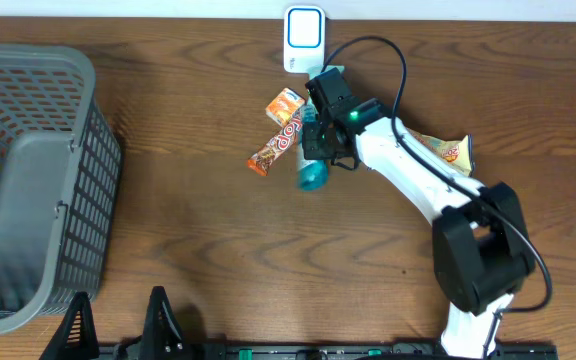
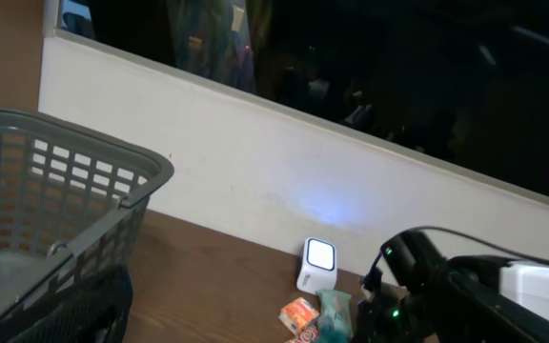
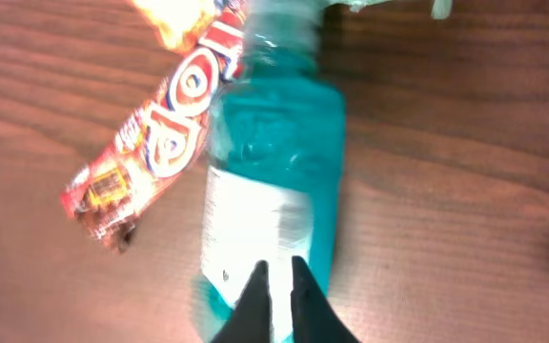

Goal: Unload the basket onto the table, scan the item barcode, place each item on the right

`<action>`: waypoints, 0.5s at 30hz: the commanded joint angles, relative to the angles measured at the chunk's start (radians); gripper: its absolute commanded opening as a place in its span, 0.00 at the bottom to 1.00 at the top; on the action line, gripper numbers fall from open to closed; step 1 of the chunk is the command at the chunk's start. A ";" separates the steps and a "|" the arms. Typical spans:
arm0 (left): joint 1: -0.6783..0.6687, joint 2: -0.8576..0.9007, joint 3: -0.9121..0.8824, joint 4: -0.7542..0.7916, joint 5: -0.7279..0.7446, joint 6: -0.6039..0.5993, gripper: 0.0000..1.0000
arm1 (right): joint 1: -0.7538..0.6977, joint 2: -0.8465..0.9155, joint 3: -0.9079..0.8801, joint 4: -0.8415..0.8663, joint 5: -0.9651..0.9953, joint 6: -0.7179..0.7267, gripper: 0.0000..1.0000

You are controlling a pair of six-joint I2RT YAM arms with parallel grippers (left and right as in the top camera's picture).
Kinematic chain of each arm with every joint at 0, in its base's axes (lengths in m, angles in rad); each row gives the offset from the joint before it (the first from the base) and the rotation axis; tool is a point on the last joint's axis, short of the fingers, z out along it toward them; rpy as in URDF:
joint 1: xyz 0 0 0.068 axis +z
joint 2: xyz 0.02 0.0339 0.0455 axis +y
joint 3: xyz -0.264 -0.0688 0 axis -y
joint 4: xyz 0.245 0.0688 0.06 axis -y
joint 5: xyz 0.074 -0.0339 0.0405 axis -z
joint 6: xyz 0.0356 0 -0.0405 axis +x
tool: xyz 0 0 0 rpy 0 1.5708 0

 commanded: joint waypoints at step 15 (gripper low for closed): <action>0.004 -0.005 -0.003 0.003 0.013 0.009 0.98 | 0.020 0.045 -0.033 -0.042 0.068 0.138 0.99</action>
